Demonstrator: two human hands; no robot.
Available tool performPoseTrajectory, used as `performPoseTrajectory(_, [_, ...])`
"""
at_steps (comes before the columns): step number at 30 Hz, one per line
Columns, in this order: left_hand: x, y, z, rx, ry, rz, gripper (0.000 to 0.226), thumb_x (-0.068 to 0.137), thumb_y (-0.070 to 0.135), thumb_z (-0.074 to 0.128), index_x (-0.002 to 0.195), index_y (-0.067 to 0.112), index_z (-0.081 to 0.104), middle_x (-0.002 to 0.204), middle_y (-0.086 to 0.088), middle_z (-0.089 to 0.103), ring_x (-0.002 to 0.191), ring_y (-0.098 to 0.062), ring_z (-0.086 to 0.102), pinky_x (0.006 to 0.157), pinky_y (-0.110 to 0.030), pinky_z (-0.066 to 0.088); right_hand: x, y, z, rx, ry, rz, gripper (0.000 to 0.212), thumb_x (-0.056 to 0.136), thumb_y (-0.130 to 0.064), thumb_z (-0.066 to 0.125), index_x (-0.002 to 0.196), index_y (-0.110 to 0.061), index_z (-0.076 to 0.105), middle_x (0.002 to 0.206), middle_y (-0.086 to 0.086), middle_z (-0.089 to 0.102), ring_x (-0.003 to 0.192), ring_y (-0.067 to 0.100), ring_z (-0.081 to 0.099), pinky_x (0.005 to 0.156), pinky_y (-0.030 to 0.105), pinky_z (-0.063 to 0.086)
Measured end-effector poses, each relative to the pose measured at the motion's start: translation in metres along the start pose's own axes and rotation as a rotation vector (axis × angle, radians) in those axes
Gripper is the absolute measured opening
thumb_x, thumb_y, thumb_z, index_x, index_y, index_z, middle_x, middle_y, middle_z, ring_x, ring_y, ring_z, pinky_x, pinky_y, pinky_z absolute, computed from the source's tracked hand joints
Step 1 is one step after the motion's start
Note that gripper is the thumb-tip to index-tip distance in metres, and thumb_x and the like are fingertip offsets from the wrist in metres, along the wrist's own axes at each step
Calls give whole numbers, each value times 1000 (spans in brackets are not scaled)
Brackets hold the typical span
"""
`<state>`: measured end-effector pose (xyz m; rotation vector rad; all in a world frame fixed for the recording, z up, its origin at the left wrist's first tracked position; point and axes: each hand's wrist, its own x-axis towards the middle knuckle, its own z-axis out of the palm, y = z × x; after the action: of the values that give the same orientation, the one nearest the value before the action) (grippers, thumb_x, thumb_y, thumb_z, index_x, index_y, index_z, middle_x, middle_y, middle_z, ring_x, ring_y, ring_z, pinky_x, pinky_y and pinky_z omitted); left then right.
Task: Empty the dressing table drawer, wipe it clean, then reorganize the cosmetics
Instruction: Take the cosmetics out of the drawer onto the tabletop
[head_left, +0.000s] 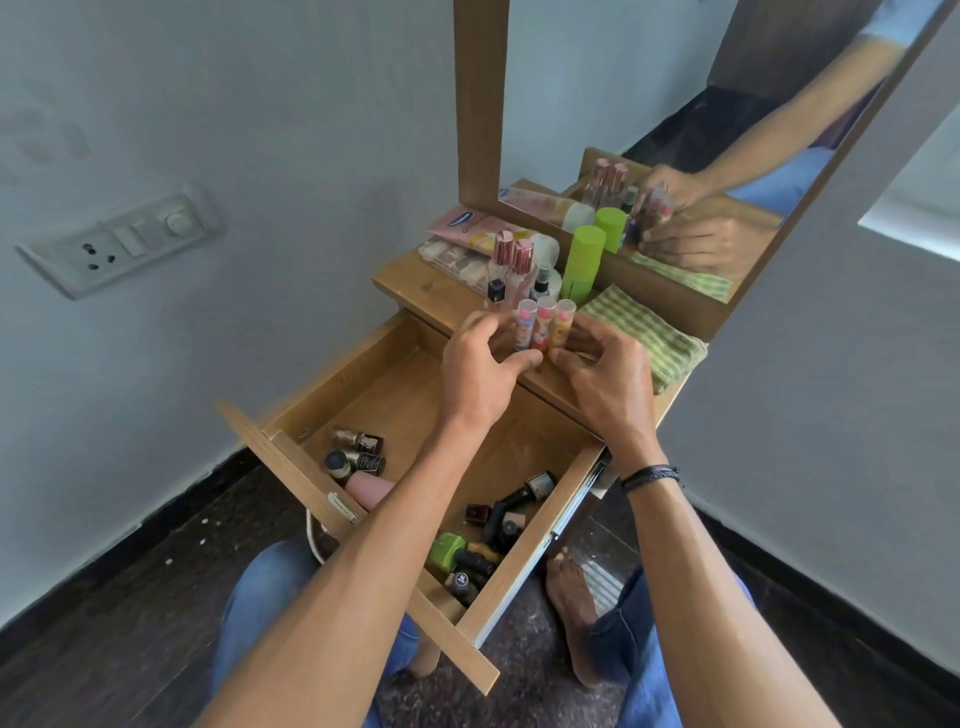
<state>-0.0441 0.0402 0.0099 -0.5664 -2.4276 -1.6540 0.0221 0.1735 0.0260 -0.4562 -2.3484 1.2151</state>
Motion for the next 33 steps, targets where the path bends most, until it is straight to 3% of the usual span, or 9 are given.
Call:
performPoseTrajectory(6, [-10, -5, -22, -16, -25, -43, 54, 76, 7, 86, 127, 11, 68, 119, 4, 60, 106, -8, 63, 93, -16, 53, -5, 3, 1, 69, 79, 27, 65, 83, -13, 83, 143, -15, 57, 116, -7, 68, 102, 1, 66, 88, 10, 52])
performPoseTrajectory(8, [-16, -10, -35, 7, -41, -64, 53, 78, 4, 84, 127, 13, 67, 116, 6, 60, 100, -5, 62, 88, -15, 54, -22, -1, 3, 83, 229, -20, 54, 85, -5, 77, 136, -12, 60, 113, -2, 64, 97, 4, 65, 84, 10, 51])
performPoseTrajectory(11, [-26, -23, -59, 91, -133, -138, 48, 81, 2, 81, 125, 17, 68, 112, 7, 60, 97, -7, 63, 87, -22, 56, -62, -9, 13, 84, 373, -187, 30, 87, 5, 67, 115, -5, 66, 106, 4, 61, 89, 14, 62, 77, 22, 55])
performPoseTrajectory(13, [-33, -32, -77, 190, -203, -216, 44, 83, 3, 78, 123, 19, 69, 113, 7, 60, 100, -11, 62, 88, -25, 55, -83, -13, 22, 35, 256, -285, 21, 90, 3, 66, 108, -8, 68, 101, 0, 61, 84, 16, 61, 72, 27, 53])
performPoseTrajectory(17, [-51, -42, -108, 527, -338, -315, 37, 88, 12, 76, 122, 25, 68, 120, 9, 62, 101, -10, 60, 79, -25, 45, -89, -12, 43, -326, -288, -320, 21, 94, -10, 60, 106, -22, 74, 104, -9, 69, 93, 14, 63, 79, 32, 54])
performPoseTrajectory(20, [-67, -33, -110, 660, -503, -336, 38, 90, 13, 73, 124, 29, 65, 129, 9, 60, 98, -10, 60, 75, -26, 45, -83, -7, 44, -606, -501, -277, 28, 93, -6, 55, 110, -19, 74, 114, -2, 70, 108, 24, 61, 86, 41, 56])
performPoseTrajectory(23, [-77, -20, -107, 790, -741, -348, 43, 92, 12, 66, 127, 36, 64, 127, 8, 60, 97, -15, 61, 73, -33, 46, -73, -7, 34, -887, -690, -174, 31, 89, -4, 56, 116, -14, 69, 116, 6, 68, 112, 28, 62, 86, 38, 55])
performPoseTrajectory(26, [-78, -9, -109, 910, -908, -351, 36, 93, 19, 64, 124, 36, 67, 122, 4, 65, 91, -18, 57, 75, -36, 42, -70, -11, 32, -974, -758, -85, 27, 90, -9, 57, 115, -15, 65, 112, 6, 68, 105, 29, 66, 81, 39, 55])
performPoseTrajectory(33, [-79, 4, -112, 932, -930, -353, 48, 92, 3, 57, 123, 38, 66, 106, 6, 51, 77, -11, 40, 79, -37, 37, -70, -10, 38, -964, -668, -89, 23, 90, -7, 55, 107, -19, 66, 105, 2, 68, 93, 26, 67, 73, 36, 52])
